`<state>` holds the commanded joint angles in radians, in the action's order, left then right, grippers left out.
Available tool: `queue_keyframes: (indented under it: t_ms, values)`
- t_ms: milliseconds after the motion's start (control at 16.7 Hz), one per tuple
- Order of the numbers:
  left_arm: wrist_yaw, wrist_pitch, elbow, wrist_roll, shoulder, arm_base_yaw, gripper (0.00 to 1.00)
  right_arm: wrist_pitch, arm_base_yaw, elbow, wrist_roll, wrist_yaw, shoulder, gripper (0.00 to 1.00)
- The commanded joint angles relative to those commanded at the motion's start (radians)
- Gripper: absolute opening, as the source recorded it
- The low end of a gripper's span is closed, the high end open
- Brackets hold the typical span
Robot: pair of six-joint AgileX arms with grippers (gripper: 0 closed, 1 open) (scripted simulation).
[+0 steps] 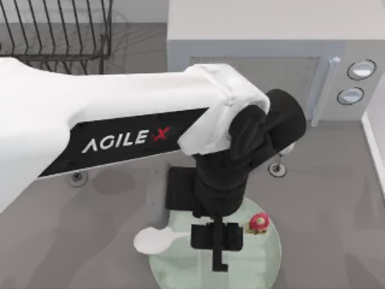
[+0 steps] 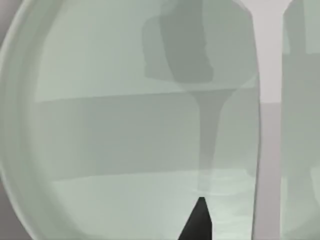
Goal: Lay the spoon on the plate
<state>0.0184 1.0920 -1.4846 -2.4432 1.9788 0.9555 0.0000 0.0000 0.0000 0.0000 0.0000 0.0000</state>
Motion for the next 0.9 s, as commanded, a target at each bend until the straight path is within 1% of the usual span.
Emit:
queue_keyframes:
  t_ms: [360, 900]
  values:
    - [-0.009, 0.01, 0.005, 0.007, -0.015, 0.002, 0.0, 0.0, 0.0, 0.0, 0.0, 0.0, 0.0, 1.0]
    - [-0.05, 0.055, 0.044, 0.038, -0.09, 0.058, 0.0, 0.0, 0.0, 0.0, 0.0, 0.0, 0.0, 1.0]
